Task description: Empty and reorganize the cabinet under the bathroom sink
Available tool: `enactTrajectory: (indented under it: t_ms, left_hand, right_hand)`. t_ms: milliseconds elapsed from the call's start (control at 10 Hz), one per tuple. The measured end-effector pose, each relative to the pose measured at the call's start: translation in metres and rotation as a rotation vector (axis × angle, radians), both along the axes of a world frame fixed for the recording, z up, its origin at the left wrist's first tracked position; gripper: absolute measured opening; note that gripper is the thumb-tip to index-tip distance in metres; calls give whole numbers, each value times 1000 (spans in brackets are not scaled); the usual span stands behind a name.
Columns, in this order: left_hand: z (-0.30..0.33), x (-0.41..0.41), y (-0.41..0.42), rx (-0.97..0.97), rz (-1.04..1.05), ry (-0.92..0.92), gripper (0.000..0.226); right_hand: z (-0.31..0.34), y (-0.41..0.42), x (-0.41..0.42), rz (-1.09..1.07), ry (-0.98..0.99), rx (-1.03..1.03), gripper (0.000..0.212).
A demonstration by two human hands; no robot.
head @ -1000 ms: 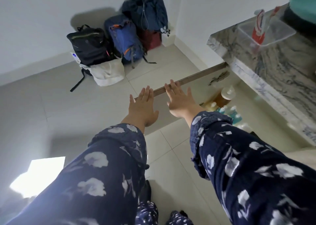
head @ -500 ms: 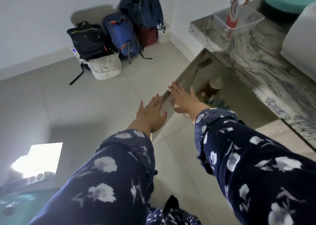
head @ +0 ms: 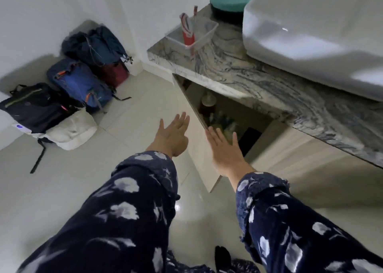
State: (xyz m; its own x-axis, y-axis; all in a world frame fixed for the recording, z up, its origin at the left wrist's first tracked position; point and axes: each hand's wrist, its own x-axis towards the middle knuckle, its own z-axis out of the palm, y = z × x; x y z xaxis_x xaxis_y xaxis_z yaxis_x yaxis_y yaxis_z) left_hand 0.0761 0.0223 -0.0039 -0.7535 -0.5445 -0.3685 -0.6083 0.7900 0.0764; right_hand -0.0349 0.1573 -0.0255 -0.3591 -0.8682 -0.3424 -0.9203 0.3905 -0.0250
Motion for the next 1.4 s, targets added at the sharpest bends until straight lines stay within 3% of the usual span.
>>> enactTrajectory:
  t_ms: [200,400,500,700,1000,1200,1400]
  left_hand:
    - [-28,-38,-20,-105,-340,2,66]
    - [-45,-49,-36,-143,-468,35,77]
    - [-48,-55,-40,-142,-517,65,82]
    - [-52,-81,-56,-200,-589,117,89]
    - [-54,-128,-67,-208,-592,115,95]
    - [-51,-133,-63,-200,-584,2,102]
    - [-31,-124,-53,-80,-567,7,86]
  right_hand:
    - [-7,-4,13,-205,65,-44,72]
    - [-25,-35,54,-653,143,-55,92]
    - [-28,-45,61,-833,62,-99,95]
    - [-27,-51,11,-878,104,-31,103]
    - [-26,-55,-68,-834,46,-49,94]
    - [-27,-48,-75,-786,5,-31,92]
    - [-17,-16,-52,-697,-74,-143,91]
